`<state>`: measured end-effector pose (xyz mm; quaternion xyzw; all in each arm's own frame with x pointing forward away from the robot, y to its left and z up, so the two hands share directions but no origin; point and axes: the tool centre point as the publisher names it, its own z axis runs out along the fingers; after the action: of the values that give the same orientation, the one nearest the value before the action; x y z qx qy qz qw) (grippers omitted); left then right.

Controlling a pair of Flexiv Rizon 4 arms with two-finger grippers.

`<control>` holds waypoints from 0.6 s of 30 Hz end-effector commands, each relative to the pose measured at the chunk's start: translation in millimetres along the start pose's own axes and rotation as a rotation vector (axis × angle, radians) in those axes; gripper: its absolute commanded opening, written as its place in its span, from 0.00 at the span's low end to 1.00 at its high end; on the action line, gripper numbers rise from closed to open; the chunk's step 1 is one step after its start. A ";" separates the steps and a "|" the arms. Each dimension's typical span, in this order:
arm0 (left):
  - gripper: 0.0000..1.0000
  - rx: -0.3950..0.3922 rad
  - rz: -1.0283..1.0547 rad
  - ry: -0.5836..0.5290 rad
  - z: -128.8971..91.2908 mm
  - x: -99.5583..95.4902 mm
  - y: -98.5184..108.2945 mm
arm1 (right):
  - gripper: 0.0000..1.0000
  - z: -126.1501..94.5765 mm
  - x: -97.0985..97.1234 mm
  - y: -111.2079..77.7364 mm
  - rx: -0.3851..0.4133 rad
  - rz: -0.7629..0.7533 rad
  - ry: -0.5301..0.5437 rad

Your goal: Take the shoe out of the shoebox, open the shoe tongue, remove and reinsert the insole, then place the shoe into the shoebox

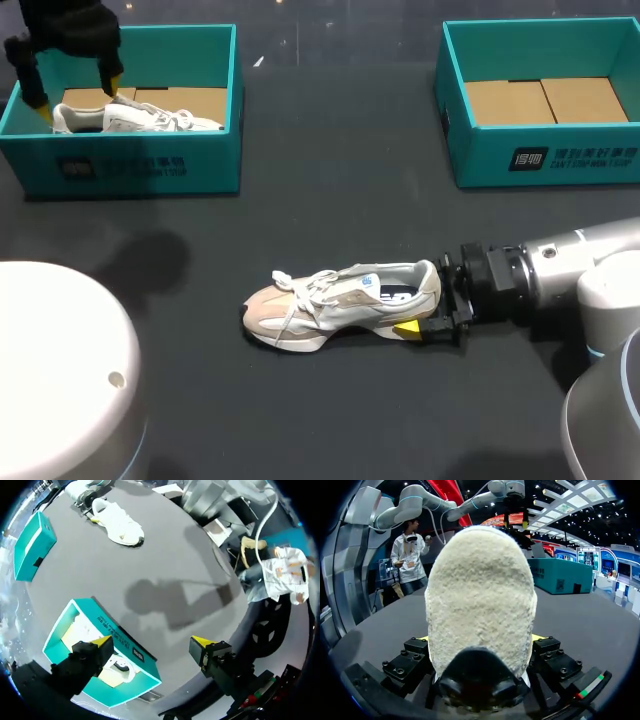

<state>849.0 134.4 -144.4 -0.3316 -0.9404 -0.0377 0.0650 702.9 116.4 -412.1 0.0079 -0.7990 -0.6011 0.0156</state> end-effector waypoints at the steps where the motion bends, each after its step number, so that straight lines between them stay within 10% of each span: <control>1: 1.00 0.023 -0.671 0.064 2.9 5.1 -29.7 | 0.00 1.5 0.1 0.7 0.004 0.000 -0.001; 18: 1.00 -0.008 -0.804 0.104 4.4 -2.0 -41.5 | 0.00 1.5 0.1 0.7 0.004 0.000 -0.001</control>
<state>816.4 108.7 -151.5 -0.0272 -0.9936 -0.0789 0.0757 703.0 116.5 -412.1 0.0079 -0.7990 -0.6011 0.0156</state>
